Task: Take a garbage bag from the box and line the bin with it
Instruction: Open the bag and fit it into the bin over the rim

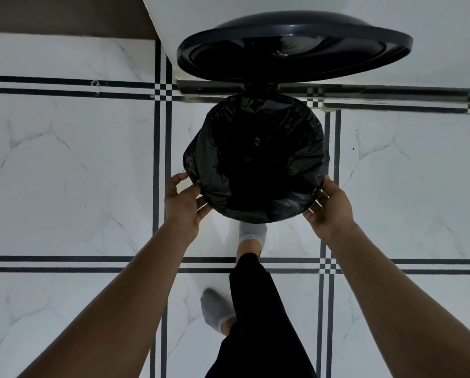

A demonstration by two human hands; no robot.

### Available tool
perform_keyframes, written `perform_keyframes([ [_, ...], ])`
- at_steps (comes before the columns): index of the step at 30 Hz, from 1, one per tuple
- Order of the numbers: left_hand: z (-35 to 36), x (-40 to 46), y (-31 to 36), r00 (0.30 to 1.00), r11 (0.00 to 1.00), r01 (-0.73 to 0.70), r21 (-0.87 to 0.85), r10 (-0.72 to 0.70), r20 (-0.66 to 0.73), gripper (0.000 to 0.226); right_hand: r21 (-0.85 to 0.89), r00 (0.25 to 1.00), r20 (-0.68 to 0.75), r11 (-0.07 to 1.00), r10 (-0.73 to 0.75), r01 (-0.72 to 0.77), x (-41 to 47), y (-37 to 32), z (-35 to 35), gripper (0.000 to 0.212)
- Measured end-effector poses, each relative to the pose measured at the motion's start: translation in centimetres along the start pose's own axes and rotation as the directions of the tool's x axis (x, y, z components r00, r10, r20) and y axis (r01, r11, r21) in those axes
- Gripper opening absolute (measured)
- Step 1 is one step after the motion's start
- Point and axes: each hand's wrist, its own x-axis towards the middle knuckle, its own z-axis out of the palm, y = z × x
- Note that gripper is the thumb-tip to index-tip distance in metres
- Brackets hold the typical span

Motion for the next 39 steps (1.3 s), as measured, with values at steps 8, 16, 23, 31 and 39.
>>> perform_keyframes([
  [8,-0.1,-0.4,0.3,0.993,0.98,-0.114,0.165,0.117,-0.006,0.025,-0.032,0.997,-0.069,0.999,-0.017,0.015,-0.4,0.1,0.9,0.029],
  [16,0.4,0.0,0.8,0.998,0.997,-0.02,0.069,0.024,-0.055,0.014,0.009,0.998,-0.058,1.0,0.01,-0.009,-0.6,0.4,1.3,0.032],
  [23,1.1,0.2,0.8,0.992,0.997,-0.038,0.064,0.045,-0.12,0.011,0.01,0.995,-0.096,1.0,0.017,-0.016,-1.6,0.5,1.6,0.029],
  [31,0.9,-0.5,1.4,0.989,0.984,-0.111,0.139,0.124,-0.081,0.016,-0.002,0.99,-0.137,1.0,-0.022,0.022,-2.1,0.8,1.8,0.034],
  [39,1.7,-0.1,1.2,0.995,0.998,-0.009,0.062,0.015,-0.095,0.027,-0.535,0.544,-0.044,0.48,-0.838,0.695,-6.1,-0.3,5.0,0.017],
])
